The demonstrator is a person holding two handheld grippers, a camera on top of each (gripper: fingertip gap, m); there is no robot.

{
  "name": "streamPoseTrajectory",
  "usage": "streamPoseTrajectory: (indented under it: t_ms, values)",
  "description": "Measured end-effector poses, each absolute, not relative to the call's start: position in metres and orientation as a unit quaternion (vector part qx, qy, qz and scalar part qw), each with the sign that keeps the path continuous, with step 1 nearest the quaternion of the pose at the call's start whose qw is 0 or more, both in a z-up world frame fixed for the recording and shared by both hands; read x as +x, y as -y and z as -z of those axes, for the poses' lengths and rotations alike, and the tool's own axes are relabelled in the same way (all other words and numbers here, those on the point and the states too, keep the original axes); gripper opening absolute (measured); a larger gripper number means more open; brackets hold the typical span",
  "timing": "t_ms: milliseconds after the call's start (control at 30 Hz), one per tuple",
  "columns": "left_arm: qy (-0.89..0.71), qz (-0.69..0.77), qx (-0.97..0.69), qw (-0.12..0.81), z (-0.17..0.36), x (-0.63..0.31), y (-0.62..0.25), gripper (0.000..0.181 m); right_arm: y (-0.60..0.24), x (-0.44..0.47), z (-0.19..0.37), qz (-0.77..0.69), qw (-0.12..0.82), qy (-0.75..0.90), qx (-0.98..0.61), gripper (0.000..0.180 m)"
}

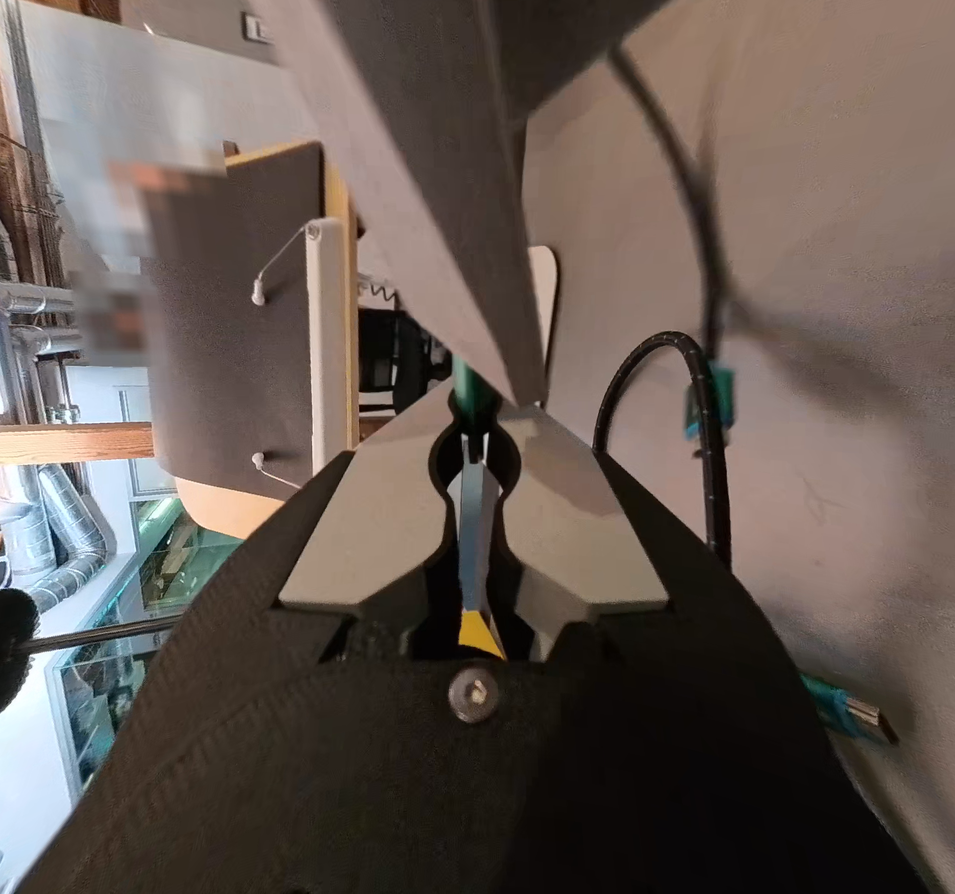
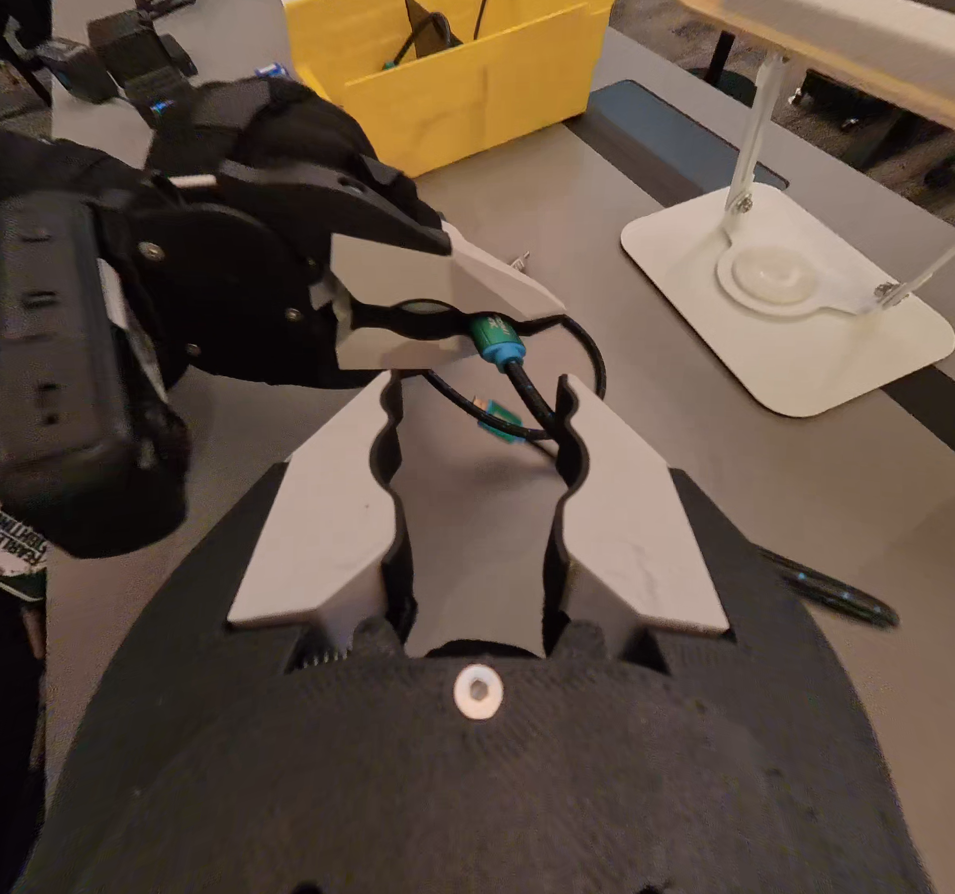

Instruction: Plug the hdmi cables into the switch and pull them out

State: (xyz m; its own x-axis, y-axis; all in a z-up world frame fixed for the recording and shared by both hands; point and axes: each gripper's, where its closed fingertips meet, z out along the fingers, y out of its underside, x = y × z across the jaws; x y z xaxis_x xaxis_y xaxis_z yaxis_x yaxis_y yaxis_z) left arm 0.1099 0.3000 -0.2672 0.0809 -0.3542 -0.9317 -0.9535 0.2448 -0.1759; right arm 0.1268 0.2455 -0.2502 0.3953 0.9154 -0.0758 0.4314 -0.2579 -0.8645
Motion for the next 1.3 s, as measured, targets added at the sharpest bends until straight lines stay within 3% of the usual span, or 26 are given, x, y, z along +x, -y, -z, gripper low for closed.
streamPoseTrajectory:
  t_ms: [267, 433, 533, 667, 933, 1133, 1300]
  values:
    - [-0.608, -0.294, -0.516, 0.527, 0.258, 0.12, -0.294, 0.0, -0.247, 0.128, 0.245, -0.275, 0.436, 0.521, -0.68, 0.057]
    - [-0.607, -0.286, -0.508, 0.539, 0.256, 0.125, -0.29, 0.0, -0.244, 0.13, 0.24, -0.36, 0.416, 0.51, -0.662, 0.023]
    - [-0.61, -0.288, -0.506, 0.538, 0.259, 0.127, -0.288, 0.0, -0.248, 0.133, 0.248, -0.321, 0.429, 0.524, -0.661, 0.017]
    - [-0.615, -0.287, -0.503, 0.536, 0.262, 0.131, -0.288, 0.0, -0.253, 0.136, 0.259, -0.256, 0.435, 0.553, -0.662, 0.025]
    - [-0.625, -0.241, -0.533, 0.516, 0.274, 0.135, -0.285, 0.001, -0.245, 0.14, 0.27, -0.284, 0.421, 0.572, -0.645, 0.013]
    - [-0.63, -0.078, -0.63, 0.448, 0.286, 0.126, -0.268, 0.025, -0.244, 0.147, 0.264, -0.248, 0.465, 0.574, -0.627, 0.007]
    - [-0.532, 0.262, -0.73, 0.341, 0.269, 0.133, -0.23, 0.046, -0.236, 0.149, 0.266, -0.209, 0.482, 0.598, -0.605, 0.007]
